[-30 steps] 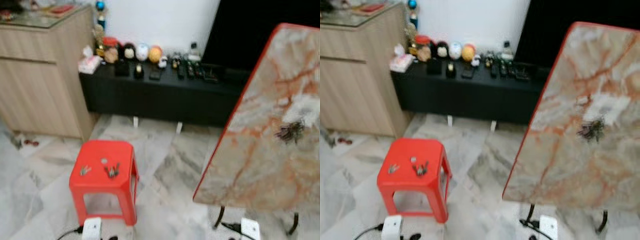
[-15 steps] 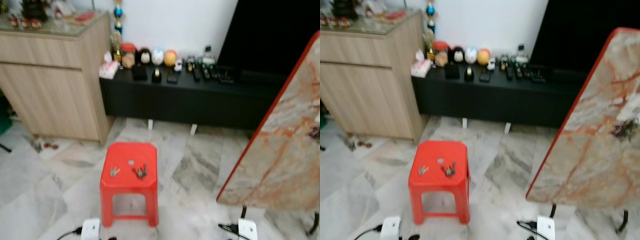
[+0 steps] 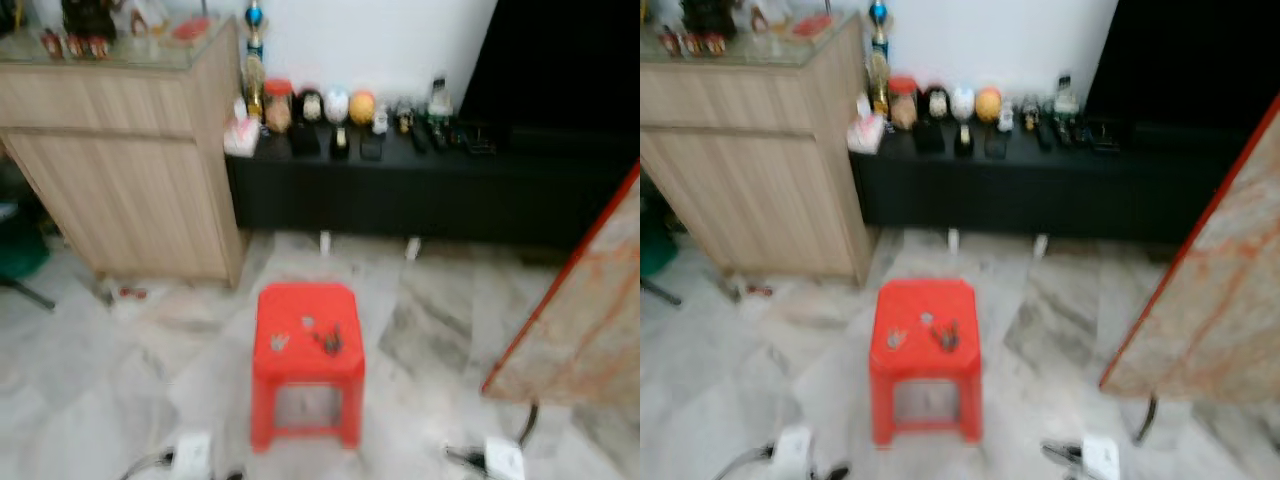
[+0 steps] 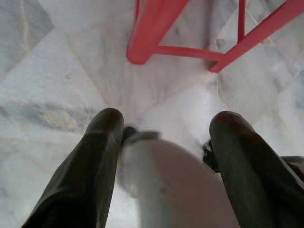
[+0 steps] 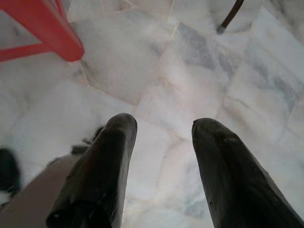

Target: Hang keys on a hook

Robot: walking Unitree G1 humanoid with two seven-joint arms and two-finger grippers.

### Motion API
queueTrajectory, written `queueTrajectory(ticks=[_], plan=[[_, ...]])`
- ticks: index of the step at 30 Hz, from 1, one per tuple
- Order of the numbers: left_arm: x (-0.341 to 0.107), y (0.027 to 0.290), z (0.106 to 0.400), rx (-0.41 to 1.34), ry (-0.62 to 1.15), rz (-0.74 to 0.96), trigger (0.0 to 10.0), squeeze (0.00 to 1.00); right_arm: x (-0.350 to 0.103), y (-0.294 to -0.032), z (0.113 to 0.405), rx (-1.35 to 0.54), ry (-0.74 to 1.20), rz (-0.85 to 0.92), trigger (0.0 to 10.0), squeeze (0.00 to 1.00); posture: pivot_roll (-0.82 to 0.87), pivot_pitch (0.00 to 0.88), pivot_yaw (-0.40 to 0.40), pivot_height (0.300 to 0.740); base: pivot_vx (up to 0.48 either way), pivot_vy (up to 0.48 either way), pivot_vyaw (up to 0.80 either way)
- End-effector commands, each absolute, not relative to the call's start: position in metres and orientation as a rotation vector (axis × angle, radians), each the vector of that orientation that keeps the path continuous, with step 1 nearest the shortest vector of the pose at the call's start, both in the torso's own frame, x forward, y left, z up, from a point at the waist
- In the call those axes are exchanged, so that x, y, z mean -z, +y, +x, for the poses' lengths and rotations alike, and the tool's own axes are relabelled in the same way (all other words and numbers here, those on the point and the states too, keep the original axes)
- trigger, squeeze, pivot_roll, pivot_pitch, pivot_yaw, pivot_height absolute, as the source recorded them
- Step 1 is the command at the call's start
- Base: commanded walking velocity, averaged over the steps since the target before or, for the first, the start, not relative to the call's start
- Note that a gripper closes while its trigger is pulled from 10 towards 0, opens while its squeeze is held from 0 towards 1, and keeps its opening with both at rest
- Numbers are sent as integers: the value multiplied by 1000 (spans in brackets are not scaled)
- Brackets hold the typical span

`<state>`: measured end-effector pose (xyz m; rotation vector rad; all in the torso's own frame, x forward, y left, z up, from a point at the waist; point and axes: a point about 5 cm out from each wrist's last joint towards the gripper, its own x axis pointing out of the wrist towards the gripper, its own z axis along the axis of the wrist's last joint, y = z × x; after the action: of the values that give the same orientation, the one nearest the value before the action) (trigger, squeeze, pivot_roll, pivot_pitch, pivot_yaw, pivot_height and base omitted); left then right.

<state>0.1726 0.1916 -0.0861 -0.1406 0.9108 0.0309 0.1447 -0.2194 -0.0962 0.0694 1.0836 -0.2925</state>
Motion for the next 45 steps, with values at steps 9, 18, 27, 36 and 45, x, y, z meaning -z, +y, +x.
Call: queueTrajectory(ticks=[9, 18, 27, 36, 45], plan=[[85, 201, 172, -52, 912, -125, 10000, 0, 95, -212, 151, 274, 1069, 79, 10000, 0, 40, 0, -100, 740, 0, 374, 0], [84, 203, 173, -59, 903, -120, 10000, 0, 95, -211, 152, 257, 1071, 69, 10000, 0, 41, 0, -99, 740, 0, 374, 0], [84, 202, 174, -58, 900, -112, 10000, 0, 95, -211, 152, 256, 1071, 68, 10000, 0, 42, 0, -99, 740, 0, 154, 0], [84, 203, 174, -63, 900, -108, 10000, 0, 95, -211, 151, 253, 1070, 67, 10000, 0, 43, 0, -100, 740, 0, 0, 0], [84, 203, 174, -66, 903, -112, 10000, 0, 95, -210, 153, 250, 1069, 66, 10000, 0, 44, 0, -101, 740, 0, 166, 0]])
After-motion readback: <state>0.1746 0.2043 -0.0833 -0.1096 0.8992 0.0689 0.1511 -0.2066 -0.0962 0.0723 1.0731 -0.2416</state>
